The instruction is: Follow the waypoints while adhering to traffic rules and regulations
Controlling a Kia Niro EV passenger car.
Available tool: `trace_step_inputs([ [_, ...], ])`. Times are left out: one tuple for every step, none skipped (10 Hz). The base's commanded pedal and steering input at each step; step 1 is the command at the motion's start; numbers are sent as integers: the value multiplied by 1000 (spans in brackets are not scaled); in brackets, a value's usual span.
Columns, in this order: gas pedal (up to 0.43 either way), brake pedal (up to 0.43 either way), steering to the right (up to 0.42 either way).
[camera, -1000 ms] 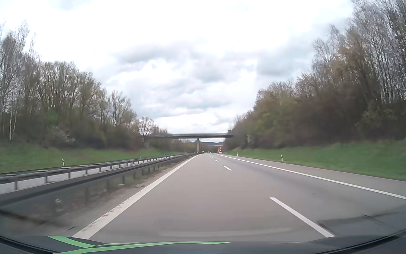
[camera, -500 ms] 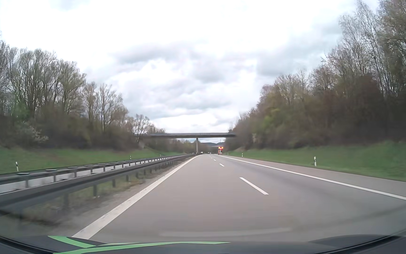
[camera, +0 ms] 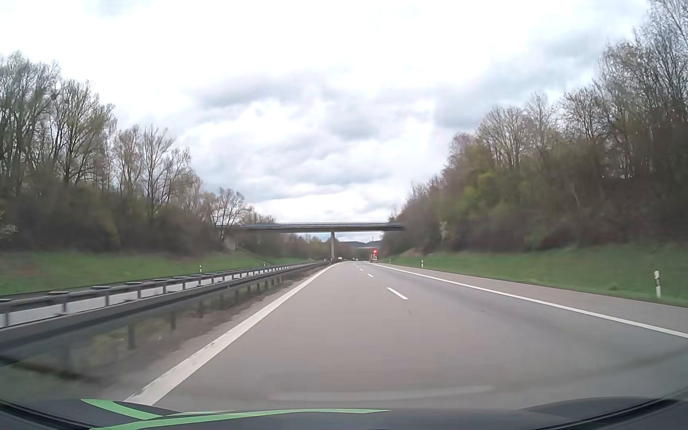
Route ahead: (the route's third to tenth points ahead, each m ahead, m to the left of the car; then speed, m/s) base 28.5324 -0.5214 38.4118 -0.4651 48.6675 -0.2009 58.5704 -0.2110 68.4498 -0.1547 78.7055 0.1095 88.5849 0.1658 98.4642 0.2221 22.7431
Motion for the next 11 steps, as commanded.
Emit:
trace_step_inputs([
  [157,0,0],
  [157,0,-1],
  [157,0,-1],
  [157,0,-1],
  [157,0,0],
  [157,0,0],
  [157,0,0],
  [157,0,0],
  [157,0,0],
  [157,0,0],
  [157,0,0],
])
